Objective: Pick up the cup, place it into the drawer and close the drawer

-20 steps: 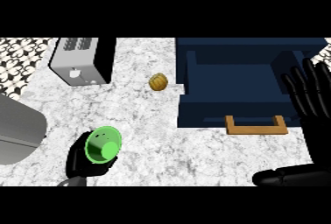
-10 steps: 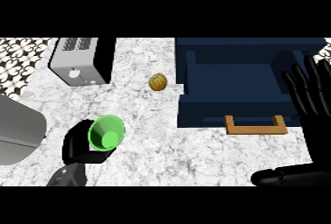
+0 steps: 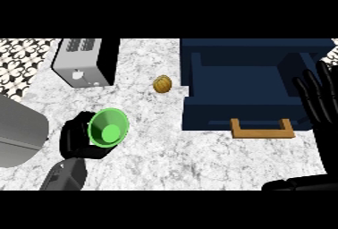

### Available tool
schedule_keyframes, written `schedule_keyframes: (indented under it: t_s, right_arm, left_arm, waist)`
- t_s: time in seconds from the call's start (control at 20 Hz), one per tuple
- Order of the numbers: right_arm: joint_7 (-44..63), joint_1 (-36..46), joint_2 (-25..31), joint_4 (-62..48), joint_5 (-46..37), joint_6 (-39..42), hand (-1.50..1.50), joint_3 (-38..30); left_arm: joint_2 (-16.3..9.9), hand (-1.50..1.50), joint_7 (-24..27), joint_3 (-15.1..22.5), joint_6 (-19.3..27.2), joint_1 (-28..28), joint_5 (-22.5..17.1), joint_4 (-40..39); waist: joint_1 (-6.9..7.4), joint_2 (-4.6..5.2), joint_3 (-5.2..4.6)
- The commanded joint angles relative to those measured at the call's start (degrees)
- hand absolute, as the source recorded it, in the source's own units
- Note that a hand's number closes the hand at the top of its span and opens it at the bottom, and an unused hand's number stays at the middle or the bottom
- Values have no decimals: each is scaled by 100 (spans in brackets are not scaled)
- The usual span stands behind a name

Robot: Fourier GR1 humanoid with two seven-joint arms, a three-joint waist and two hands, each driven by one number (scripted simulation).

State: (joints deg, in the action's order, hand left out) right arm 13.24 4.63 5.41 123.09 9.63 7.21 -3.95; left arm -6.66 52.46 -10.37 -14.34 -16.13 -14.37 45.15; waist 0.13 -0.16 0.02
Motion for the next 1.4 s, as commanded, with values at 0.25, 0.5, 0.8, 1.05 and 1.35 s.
schedule_keyframes:
  t_s: [0.25, 0.5, 0.8, 1.05, 1.35]
  right_arm:
    - [-189, -85, 1, -274, 58, 107, -150, -77]
    - [-349, 33, 6, -451, 57, 153, -150, -109]
    - [2, 47, 164, -165, 240, 105, -150, -358]
    - [-673, -153, 66, -558, 78, 304, -150, -262]
    - [-507, 172, 68, -793, 24, 185, -150, -260]
  left_arm:
    - [299, 150, -1779, 750, 295, 194, -130, 2717]
    - [653, 150, -2776, 1026, 952, -224, -218, 3460]
    - [482, 150, -3724, 1056, 1428, -740, -174, 4257]
    - [661, 150, -3828, 1060, 2003, -1918, 41, 3316]
    - [663, 150, -4336, 1427, 2580, -2745, 262, 3172]
  waist:
    - [64, -16, 8]
    - [2, 4, 2]
    - [-7, -1, 2]
    - [-58, 19, 0]
    - [-46, 20, 0]
